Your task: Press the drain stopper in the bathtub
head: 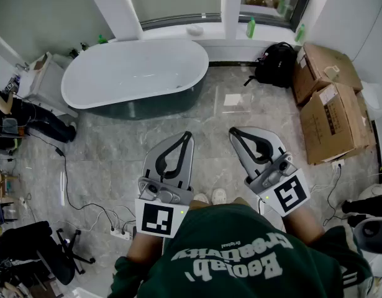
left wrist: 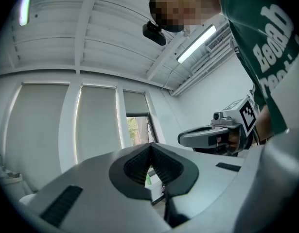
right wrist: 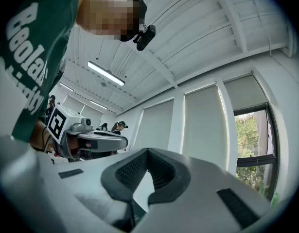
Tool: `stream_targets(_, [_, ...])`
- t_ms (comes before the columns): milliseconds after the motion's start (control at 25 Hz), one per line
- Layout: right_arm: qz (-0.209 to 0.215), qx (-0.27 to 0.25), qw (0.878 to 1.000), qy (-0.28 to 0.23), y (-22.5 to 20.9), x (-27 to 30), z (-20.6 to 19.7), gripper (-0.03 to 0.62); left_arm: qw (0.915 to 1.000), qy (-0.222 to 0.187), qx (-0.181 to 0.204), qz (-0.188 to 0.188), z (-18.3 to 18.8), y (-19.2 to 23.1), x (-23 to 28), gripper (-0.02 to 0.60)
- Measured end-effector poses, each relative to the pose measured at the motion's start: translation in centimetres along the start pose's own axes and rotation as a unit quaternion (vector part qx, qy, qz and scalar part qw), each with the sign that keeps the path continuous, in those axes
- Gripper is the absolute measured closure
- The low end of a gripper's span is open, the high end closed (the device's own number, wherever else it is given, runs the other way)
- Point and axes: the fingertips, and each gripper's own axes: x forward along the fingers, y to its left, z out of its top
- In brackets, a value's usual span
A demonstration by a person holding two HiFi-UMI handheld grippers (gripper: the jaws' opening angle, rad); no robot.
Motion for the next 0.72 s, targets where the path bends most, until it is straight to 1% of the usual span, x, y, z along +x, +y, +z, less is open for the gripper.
stream_targets(120, [-0.005, 0.001, 1.000, -0.001, 0.0, -0.2, 0.1, 0.583, 0.9999, 0.004, 0.011, 0.003, -0.2, -0.2, -0.1, 0.575])
stream_targets(280, [-0.001, 0.000, 1.000, -0.007, -0.1, -0.4, 0.1, 0.583, 1.0000, 0.007, -0.004, 0.002, -0.5, -0.3, -0.1, 0.575])
stream_targets(480, [0.000, 0.015, 1.000, -0.007, -0.7, -1.3, -0.5, 0.582, 0.9999, 0.008, -0.009, 0.007, -0.7, -1.2, 0.5, 0.575])
stream_targets(720, [0.002, 0.006, 1.000, -0.007, -1.5, -2.7, -1.1, 0.582, 0.9999, 0.010, -0.007, 0.010, -0.9, -2.4, 1.4, 0.575])
